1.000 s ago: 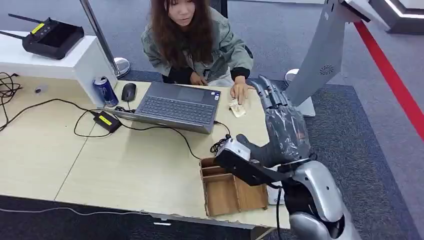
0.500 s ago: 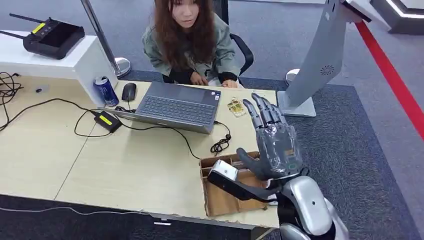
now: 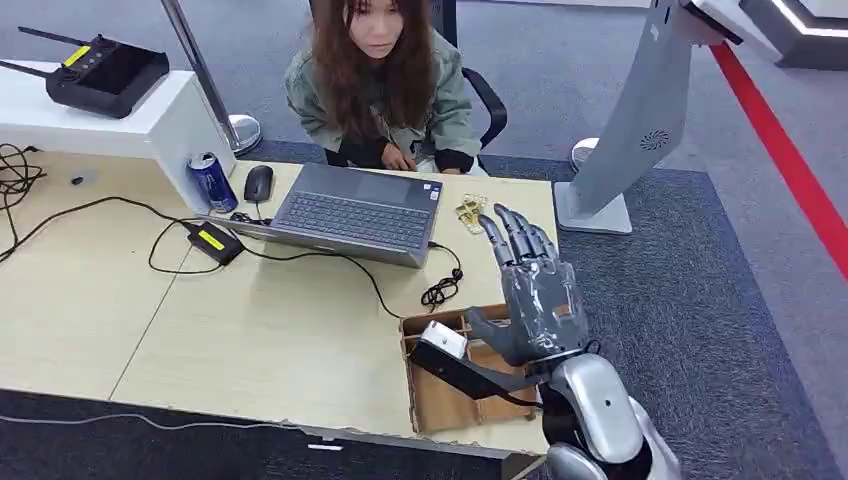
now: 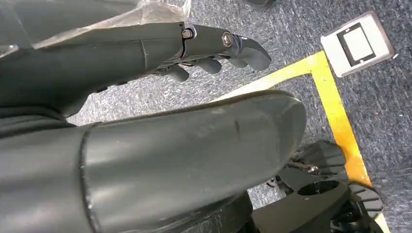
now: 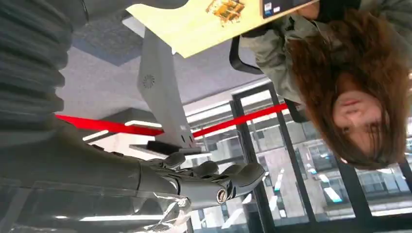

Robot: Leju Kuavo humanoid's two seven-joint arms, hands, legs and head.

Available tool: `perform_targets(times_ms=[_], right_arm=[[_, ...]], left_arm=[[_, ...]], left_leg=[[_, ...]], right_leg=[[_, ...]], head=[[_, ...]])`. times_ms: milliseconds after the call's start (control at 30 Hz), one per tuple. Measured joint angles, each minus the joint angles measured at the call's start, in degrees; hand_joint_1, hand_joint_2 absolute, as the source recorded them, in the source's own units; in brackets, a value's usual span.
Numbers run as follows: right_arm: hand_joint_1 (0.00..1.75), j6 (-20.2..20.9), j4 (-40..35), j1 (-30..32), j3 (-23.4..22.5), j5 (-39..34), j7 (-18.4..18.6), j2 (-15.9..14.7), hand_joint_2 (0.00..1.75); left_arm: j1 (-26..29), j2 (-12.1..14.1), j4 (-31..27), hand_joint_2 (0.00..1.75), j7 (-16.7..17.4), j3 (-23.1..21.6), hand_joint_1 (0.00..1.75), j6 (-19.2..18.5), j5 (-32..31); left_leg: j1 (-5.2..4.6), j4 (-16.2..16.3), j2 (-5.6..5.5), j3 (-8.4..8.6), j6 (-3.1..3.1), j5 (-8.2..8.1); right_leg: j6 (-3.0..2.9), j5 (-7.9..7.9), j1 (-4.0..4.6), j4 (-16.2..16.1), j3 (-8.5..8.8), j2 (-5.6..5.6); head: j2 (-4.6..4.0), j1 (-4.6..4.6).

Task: Pass the card to the sensor for recognition and then transmit it.

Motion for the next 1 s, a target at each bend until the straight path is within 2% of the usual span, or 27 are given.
perform_targets(times_ms=[167, 233, 267, 300, 333, 733, 1000], right_arm=[[0.02, -0.33, 1.4, 0.34, 0.0, -0.2, 0.0, 0.28, 1.75], [0.17, -1.13, 3.14, 1.32, -0.11, -0.39, 0.02, 0.28, 1.75], [0.35, -1.22, 3.73, 1.78, -0.5, -0.5, 0.02, 0.24, 1.75], [0.35, -1.25, 3.91, 1.99, -0.57, -0.57, 0.02, 0.22, 1.75], [0.45, -1.27, 4.06, 2.17, -0.61, -0.57, 0.02, 0.2, 1.75], [0.33, -1.29, 4.76, 3.31, -0.76, -0.74, 0.55, 0.2, 1.75], [0.35, -0.63, 4.35, 3.83, -0.55, -0.74, 1.36, 0.17, 1.75]], left_arm=[[-0.02, 0.0, 0.0, 0.0, 0.0, 0.0, 0.0, 0.04, -0.02], [0.01, 0.0, 0.0, 0.0, 0.0, 0.0, 0.0, 0.44, 0.0], [0.01, 0.02, 0.0, 0.0, 0.04, 0.02, 0.0, 0.48, 0.02], [0.01, 0.0, 0.0, 0.0, 0.09, 0.02, 0.0, 0.5, 0.04], [0.01, 0.0, 0.0, 0.0, 0.11, 0.02, 0.0, 0.5, 0.07], [0.01, 0.02, 0.0, 0.0, 0.61, 0.07, 0.0, 0.52, 0.2], [0.01, 0.0, 0.0, 0.0, 0.61, 0.22, 0.0, 0.52, 0.35]], left_leg=[[0.0, 0.0, 0.01, 0.0, 0.0, 0.0], [0.0, 0.0, 0.0, 0.0, 0.0, 0.0], [0.0, 0.0, 0.0, 0.01, 0.0, 0.0], [0.0, 0.0, 0.01, 0.01, 0.0, 0.0], [0.0, 0.0, 0.01, 0.01, 0.0, 0.0], [0.0, 0.0, 0.01, 0.01, 0.0, 0.0], [0.0, 0.0, 0.01, 0.01, 0.0, 0.0]], right_leg=[[0.0, 0.0, 0.0, 0.0, -0.01, 0.0], [0.0, 0.0, 0.0, 0.0, -0.02, 0.0], [0.0, 0.0, 0.0, 0.0, -0.01, 0.0], [0.0, 0.0, 0.0, 0.0, -0.01, 0.0], [0.0, 0.0, 0.0, 0.0, -0.01, 0.0], [0.0, 0.0, 0.0, -0.01, -0.01, 0.0], [0.0, 0.0, 0.0, -0.01, -0.01, 0.0]], head=[[0.0, 0.0], [0.0, 0.0], [0.0, 0.02], [0.0, 0.0], [0.0, 0.02], [0.0, 0.0], [0.0, 0.0]])
